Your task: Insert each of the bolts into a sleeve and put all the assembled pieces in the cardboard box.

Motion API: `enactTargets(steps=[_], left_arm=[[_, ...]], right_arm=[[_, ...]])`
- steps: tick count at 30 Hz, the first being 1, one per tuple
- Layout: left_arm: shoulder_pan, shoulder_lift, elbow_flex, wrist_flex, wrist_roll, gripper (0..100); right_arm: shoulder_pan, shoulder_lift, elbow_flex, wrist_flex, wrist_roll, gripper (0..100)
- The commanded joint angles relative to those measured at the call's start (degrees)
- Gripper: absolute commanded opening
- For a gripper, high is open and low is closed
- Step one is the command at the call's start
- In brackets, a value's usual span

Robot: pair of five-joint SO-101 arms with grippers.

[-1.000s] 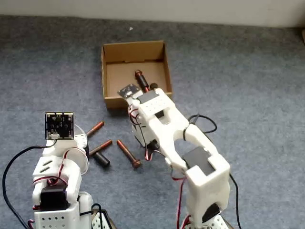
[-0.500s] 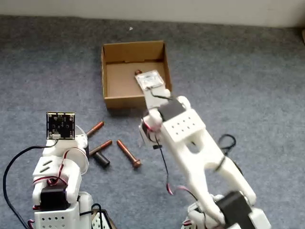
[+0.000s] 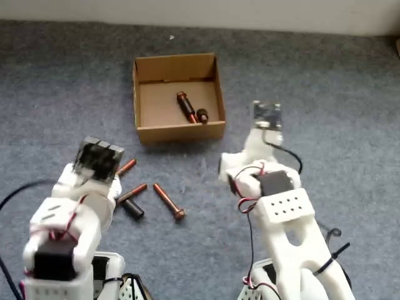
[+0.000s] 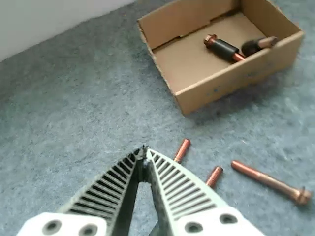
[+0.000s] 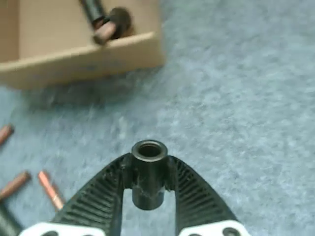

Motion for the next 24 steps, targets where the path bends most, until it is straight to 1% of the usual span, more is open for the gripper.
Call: enactTargets(steps=[1, 3, 4, 8, 13, 18, 24], left_arm=[[5.9, 18.3, -14.2, 5.9, -11.3, 2], [8.5, 25.5, -17.5, 8.3, -18.5, 5], [9.4, 28.7, -18.5, 8.8, -21.4, 8], [10.4, 39.3, -19.3, 8.4, -27.6, 19], [10.9, 48.8, -18.9, 4.0, -36.6, 21], [17.5, 57.8, -18.9, 1.6, -40.4, 21], [23.4, 69.1, -19.3, -3.4, -40.8, 20]], right_arm=[[5.8, -2.2, 0.6, -5.6, -2.5, 0.5], [9.2, -2.2, 0.6, -7.0, -4.5, 0.5], [10.9, -2.2, 0.6, -7.3, -5.5, 0.5], [17.3, -2.2, 0.6, -9.2, -9.2, 0.5], [22.8, -2.2, 0.4, -10.4, -11.3, 0.5], [24.1, -2.6, 0.2, -10.4, -11.3, 0.5], [26.3, -2.7, 0.1, -10.4, -11.2, 0.5]])
